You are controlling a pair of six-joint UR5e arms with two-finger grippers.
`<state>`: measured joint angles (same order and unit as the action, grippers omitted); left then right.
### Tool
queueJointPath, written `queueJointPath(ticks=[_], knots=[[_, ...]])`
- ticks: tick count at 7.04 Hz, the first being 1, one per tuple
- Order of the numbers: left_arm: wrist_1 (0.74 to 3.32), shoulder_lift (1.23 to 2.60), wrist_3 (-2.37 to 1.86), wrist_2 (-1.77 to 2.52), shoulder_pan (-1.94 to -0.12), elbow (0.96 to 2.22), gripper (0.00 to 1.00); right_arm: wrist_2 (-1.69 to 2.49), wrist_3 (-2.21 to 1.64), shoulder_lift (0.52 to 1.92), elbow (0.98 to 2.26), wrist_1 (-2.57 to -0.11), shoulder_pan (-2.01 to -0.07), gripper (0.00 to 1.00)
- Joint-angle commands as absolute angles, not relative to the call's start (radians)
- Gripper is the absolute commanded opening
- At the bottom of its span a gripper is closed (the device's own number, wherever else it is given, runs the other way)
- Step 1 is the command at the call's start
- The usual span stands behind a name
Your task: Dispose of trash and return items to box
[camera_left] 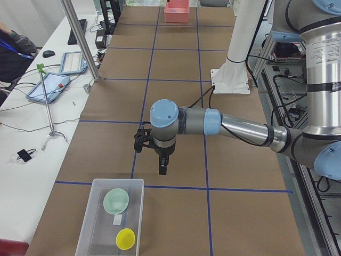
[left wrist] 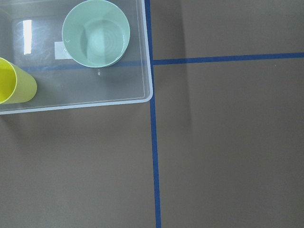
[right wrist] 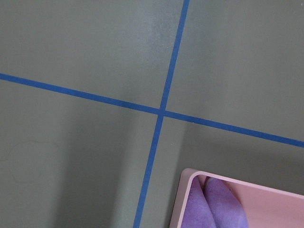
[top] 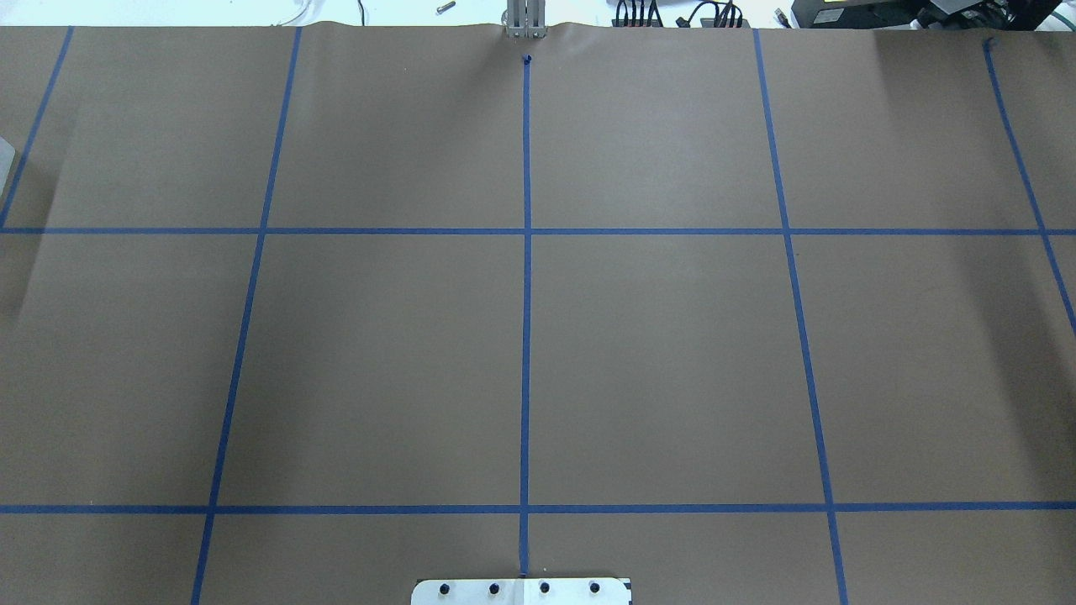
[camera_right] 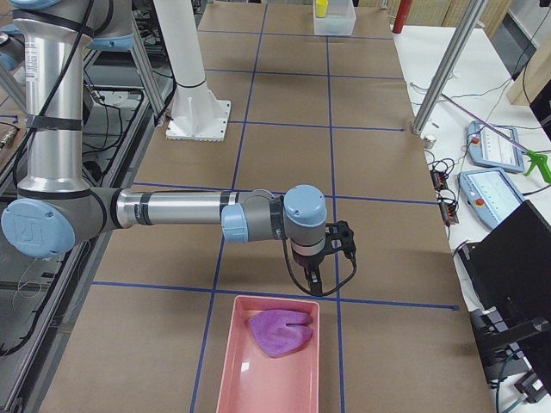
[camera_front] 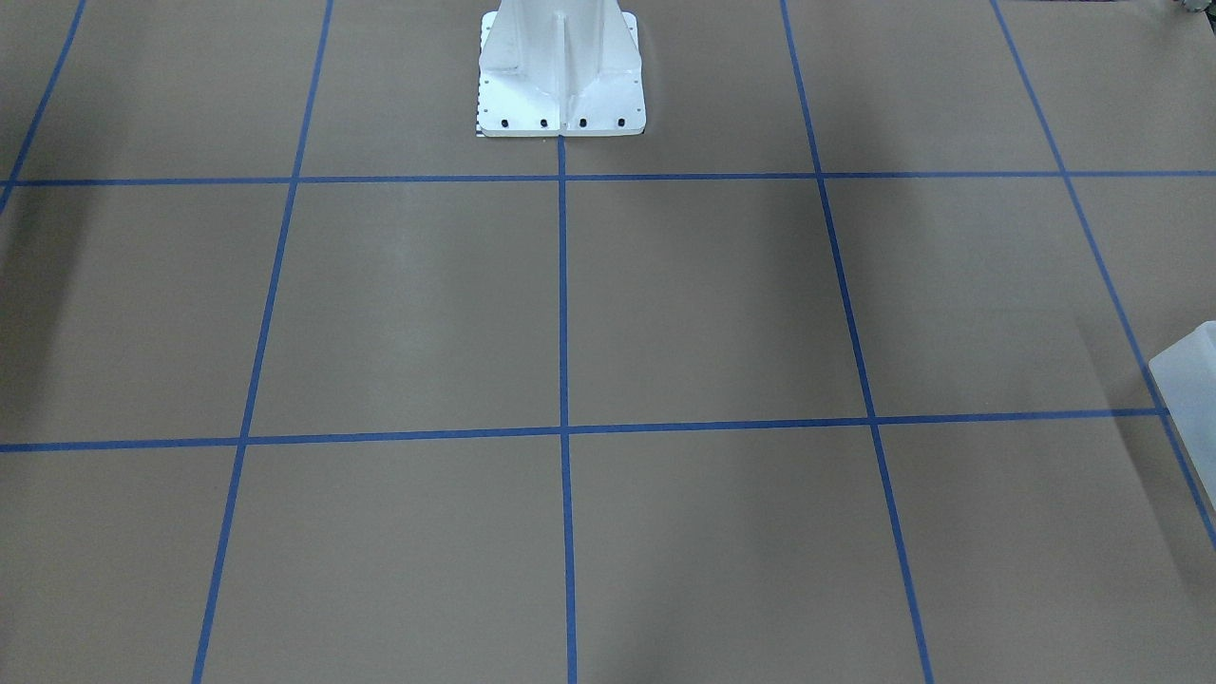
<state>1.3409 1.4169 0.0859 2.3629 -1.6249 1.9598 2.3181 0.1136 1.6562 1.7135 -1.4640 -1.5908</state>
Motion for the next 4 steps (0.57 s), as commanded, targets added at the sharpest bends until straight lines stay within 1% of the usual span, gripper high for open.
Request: queueJointPath(ticks=[1,4], knots=[[1.342,1.413,0.087,2.356,-1.626,1.963,1.00,2.319,0.115,1.658,1.713,-1.463,-1.591,1.00],[1.342,1.417,0.086,2.364,-1.624,1.962,1.00,2.313,0.117,1.657,1.713,-1.463,-1.589,1.00]])
